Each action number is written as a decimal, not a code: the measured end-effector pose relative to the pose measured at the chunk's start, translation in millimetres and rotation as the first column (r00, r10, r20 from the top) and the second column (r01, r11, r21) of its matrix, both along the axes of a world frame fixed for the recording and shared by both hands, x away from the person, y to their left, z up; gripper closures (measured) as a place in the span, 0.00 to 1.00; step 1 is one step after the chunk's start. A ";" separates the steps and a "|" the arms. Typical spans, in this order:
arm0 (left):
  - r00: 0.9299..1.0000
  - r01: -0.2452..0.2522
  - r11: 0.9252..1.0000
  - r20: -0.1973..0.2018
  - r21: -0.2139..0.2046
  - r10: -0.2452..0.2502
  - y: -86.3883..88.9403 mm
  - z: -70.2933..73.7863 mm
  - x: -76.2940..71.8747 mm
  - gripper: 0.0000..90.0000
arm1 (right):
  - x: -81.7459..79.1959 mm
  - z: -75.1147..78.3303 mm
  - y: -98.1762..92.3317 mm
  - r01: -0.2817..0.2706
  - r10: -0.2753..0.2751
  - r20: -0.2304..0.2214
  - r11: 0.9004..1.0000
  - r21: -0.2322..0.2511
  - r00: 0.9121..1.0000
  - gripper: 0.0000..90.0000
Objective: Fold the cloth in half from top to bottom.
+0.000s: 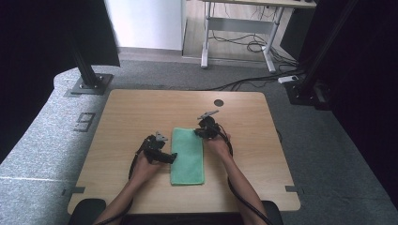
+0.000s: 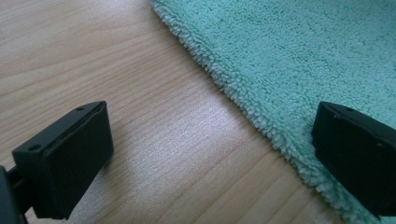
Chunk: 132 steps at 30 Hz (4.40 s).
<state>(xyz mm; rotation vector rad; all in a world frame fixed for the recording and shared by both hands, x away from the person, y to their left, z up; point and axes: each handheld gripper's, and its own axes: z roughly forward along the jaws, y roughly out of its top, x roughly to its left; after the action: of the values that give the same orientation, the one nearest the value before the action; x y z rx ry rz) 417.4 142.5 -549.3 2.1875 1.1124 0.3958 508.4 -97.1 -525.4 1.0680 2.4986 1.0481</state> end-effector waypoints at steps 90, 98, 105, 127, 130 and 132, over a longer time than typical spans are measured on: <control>0.994 0.107 0.994 -0.009 0.008 -0.107 -21.0 54.3 25.0 0.10 | -165.9 -9.7 -32.6 -0.200 0.201 0.054 0.980 -0.015 0.978 0.90; 0.979 0.167 0.985 -0.124 0.044 -0.161 -53.0 34.2 58.7 0.12 | -167.0 -10.2 -33.3 -0.193 0.193 0.055 0.981 -0.009 0.980 0.89; 0.958 0.229 0.973 -0.176 -0.014 -0.228 -46.2 35.5 46.2 0.14 | -167.0 -9.9 -33.9 -0.197 0.197 0.055 0.980 -0.005 0.979 0.87; 0.956 0.262 0.965 -0.146 0.027 -0.255 -6.9 33.1 -3.6 0.15 | -182.0 6.4 -49.8 -0.206 0.202 0.067 0.977 0.061 0.977 0.61; 0.958 0.261 0.963 -0.135 0.061 -0.252 -6.8 29.4 -9.3 0.15 | -184.1 9.8 -55.1 -0.211 0.207 0.068 0.976 0.057 0.976 0.56; 0.962 0.256 0.963 -0.124 0.082 -0.245 -7.0 27.2 -12.8 0.15 | -185.8 10.9 -59.7 -0.208 0.204 0.070 0.977 0.050 0.976 0.55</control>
<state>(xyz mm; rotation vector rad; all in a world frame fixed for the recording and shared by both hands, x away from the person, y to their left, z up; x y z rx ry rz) 404.6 135.5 -522.0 2.4272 0.8729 0.2204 322.7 -156.8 -514.5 0.7870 2.5837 1.1967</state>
